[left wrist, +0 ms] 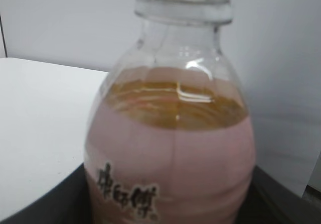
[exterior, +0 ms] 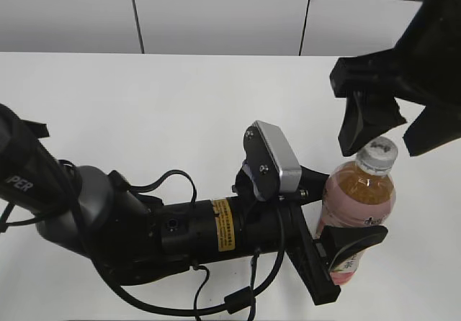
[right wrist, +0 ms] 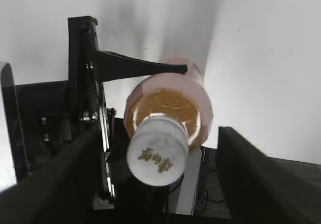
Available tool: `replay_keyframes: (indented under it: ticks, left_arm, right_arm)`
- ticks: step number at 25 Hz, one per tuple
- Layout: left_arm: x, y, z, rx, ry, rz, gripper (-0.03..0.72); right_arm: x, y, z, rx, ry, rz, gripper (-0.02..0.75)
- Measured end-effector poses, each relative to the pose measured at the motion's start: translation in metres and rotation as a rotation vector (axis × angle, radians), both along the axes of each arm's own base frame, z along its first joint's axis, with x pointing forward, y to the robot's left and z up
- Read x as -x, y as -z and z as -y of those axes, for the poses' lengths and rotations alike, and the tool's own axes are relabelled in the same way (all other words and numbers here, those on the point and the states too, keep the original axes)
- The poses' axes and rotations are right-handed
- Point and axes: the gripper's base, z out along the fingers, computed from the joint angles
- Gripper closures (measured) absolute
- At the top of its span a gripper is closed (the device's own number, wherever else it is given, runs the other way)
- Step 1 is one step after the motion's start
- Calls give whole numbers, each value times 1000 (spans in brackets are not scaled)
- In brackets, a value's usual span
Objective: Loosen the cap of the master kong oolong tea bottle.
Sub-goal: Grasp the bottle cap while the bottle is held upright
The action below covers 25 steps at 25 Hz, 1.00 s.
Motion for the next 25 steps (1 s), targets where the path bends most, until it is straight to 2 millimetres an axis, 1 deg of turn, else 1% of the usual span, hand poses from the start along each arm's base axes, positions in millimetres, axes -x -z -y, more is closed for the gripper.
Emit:
replay_keyframes:
  ticks: [10, 16, 25]
  left_arm:
    - [0, 0, 0, 1, 0, 1, 263]
    - [0, 0, 0, 1, 0, 1, 263]
    - [0, 0, 0, 1, 1, 2, 263]
  right_arm:
    - [1, 2, 0, 1, 1, -8, 271]
    - [1, 2, 0, -1, 2, -10, 332]
    - [2, 2, -2, -20, 4, -23, 342]
